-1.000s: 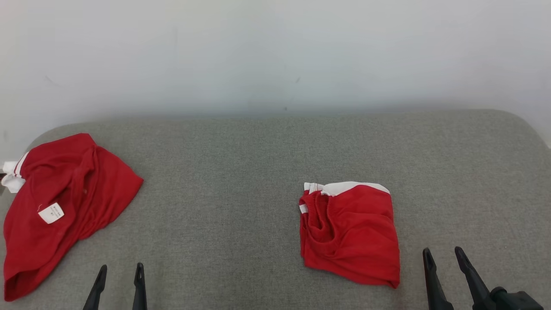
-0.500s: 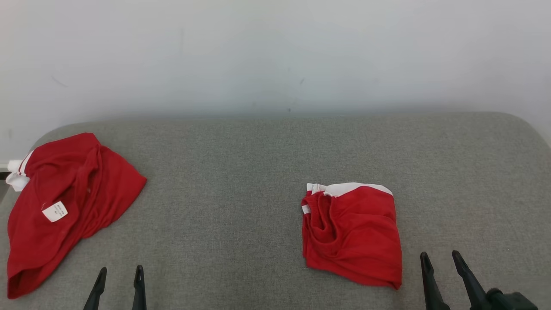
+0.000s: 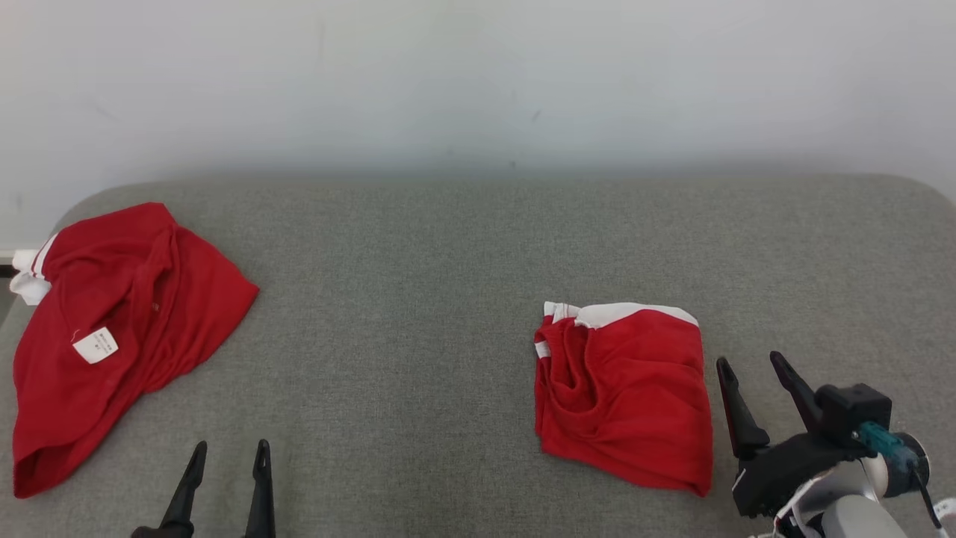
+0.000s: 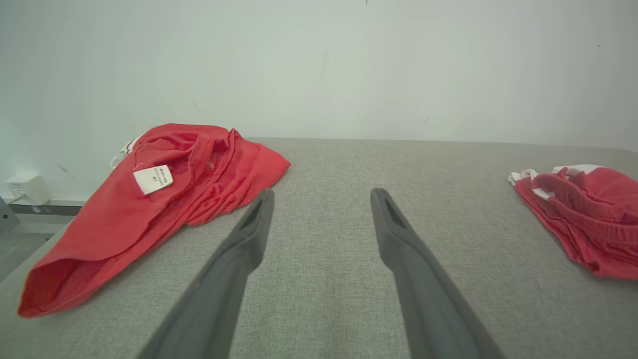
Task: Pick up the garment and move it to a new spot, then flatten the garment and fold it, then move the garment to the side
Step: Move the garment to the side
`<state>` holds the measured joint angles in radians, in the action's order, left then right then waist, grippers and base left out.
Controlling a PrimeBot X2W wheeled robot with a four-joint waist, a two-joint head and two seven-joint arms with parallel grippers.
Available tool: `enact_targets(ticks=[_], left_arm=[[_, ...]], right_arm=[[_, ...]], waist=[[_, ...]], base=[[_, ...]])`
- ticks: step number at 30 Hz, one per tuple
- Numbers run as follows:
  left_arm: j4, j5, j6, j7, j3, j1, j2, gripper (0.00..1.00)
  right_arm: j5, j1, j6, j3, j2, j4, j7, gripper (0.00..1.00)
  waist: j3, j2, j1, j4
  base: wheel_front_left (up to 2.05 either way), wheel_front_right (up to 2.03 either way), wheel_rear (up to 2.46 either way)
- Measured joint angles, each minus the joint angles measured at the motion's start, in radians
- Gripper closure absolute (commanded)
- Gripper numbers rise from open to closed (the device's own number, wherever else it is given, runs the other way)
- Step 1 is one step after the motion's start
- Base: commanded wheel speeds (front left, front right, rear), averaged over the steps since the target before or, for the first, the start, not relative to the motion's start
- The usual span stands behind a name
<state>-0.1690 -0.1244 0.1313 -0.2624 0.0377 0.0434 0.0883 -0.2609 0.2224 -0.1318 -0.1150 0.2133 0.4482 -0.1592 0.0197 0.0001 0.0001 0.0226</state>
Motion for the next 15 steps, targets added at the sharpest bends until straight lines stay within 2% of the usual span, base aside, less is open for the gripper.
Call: enact_targets(ticks=[15], left_arm=[[-0.009, -0.007, 0.0, 0.0, -0.018, -0.044, 0.011, 0.0]], right_arm=[[-0.06, 0.2, 0.0, -0.018, -0.043, 0.386, 0.087, 0.0]], waist=[[0.063, 0.0, 0.0001, 0.043]], base=[[0.0, 0.0, 0.0]])
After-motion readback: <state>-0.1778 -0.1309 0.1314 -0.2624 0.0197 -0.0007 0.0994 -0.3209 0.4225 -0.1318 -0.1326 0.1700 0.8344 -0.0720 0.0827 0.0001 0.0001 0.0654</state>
